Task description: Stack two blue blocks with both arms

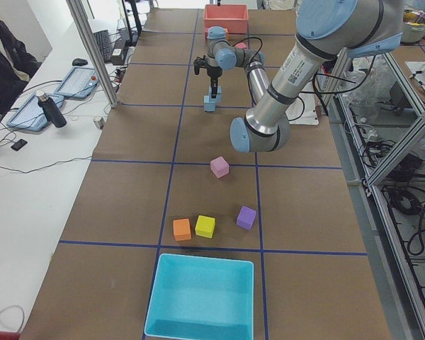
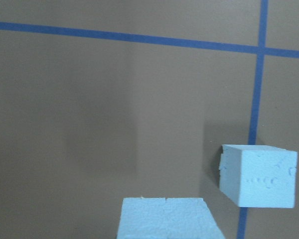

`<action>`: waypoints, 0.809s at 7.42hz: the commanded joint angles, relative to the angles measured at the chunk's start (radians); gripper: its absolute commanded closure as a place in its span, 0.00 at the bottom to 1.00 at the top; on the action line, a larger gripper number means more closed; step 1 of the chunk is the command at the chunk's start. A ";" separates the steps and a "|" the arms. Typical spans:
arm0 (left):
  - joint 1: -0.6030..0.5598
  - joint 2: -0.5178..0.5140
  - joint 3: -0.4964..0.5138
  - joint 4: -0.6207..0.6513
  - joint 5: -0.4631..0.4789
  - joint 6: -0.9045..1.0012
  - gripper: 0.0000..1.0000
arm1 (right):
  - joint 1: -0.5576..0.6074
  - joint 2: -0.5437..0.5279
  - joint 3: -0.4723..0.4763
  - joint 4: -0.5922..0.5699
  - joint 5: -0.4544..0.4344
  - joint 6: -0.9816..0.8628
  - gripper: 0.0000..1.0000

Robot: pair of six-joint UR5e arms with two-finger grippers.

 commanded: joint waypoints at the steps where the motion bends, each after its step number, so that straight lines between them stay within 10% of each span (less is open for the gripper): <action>1: 0.005 -0.013 0.034 -0.051 0.004 0.039 1.00 | 0.000 0.000 0.000 0.000 0.003 0.000 0.00; 6: 0.005 -0.055 0.146 -0.127 -0.006 0.037 1.00 | -0.002 0.001 -0.005 0.000 0.003 0.011 0.00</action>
